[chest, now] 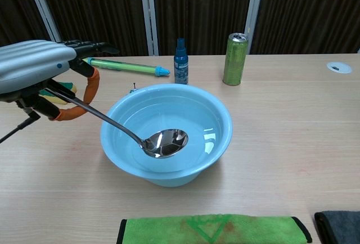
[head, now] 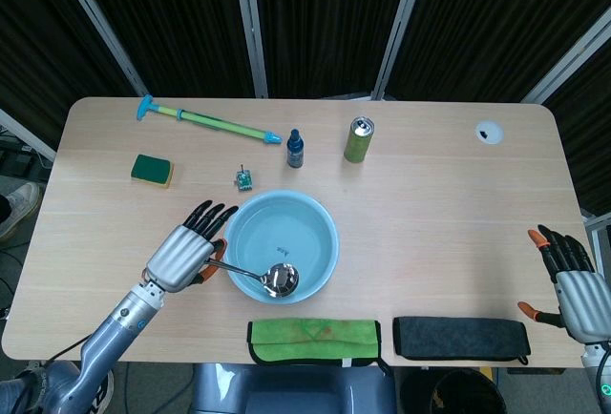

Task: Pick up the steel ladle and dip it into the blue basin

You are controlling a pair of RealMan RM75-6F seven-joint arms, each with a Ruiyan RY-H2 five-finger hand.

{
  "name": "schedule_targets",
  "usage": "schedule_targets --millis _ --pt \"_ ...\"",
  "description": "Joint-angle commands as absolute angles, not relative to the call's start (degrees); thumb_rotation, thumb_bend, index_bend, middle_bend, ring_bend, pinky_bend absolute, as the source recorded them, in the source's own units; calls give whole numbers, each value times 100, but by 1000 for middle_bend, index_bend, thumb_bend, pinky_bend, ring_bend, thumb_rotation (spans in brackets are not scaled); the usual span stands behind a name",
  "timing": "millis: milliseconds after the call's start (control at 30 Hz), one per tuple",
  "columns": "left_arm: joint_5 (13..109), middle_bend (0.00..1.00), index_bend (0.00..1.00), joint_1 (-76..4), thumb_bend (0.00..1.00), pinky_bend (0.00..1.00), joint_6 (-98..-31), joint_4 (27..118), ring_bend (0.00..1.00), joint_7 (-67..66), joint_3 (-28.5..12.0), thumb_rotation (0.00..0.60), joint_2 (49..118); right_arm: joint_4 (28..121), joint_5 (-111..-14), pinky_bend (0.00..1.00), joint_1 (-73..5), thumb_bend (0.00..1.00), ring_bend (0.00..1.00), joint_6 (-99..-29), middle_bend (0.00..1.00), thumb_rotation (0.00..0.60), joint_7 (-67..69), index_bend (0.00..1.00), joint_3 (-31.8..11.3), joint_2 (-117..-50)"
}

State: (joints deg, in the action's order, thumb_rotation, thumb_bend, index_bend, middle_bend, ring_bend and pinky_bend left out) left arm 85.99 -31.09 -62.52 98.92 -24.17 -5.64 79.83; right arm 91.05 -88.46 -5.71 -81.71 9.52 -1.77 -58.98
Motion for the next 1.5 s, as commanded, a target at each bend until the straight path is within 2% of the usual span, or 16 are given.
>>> schedule_targets --millis 33,400,767,1167,1500 --pt "8395 0 625 -3280 413 0 -6062 9708 0 -2410 -680 600 8205 9095 -8815 0 -577 0 0 -8159 0 600 960 0 -189 -5900" --pt "7670 0 629 -3748 413 0 -5551 9137 0 -2761 -879 600 8897 9062 -8808 0 -554 0 0 -8210 0 600 1092 0 -200 -5861" --pt "7315 0 629 -3879 414 0 -5485 8863 0 -2902 -828 600 9111 9032 -8803 0 -561 0 0 -8207 0 600 1129 0 -206 -5860" --pt "7131 0 629 -3849 413 0 -5633 8669 0 -2946 -718 600 9069 9023 -8749 0 -518 0 0 -8302 0 600 1205 0 -254 -5842" --pt "7255 0 636 -3763 413 0 -5953 9157 0 -3171 -623 600 8682 9028 -8798 0 -520 0 0 -8306 0 600 1201 0 -236 -5844"
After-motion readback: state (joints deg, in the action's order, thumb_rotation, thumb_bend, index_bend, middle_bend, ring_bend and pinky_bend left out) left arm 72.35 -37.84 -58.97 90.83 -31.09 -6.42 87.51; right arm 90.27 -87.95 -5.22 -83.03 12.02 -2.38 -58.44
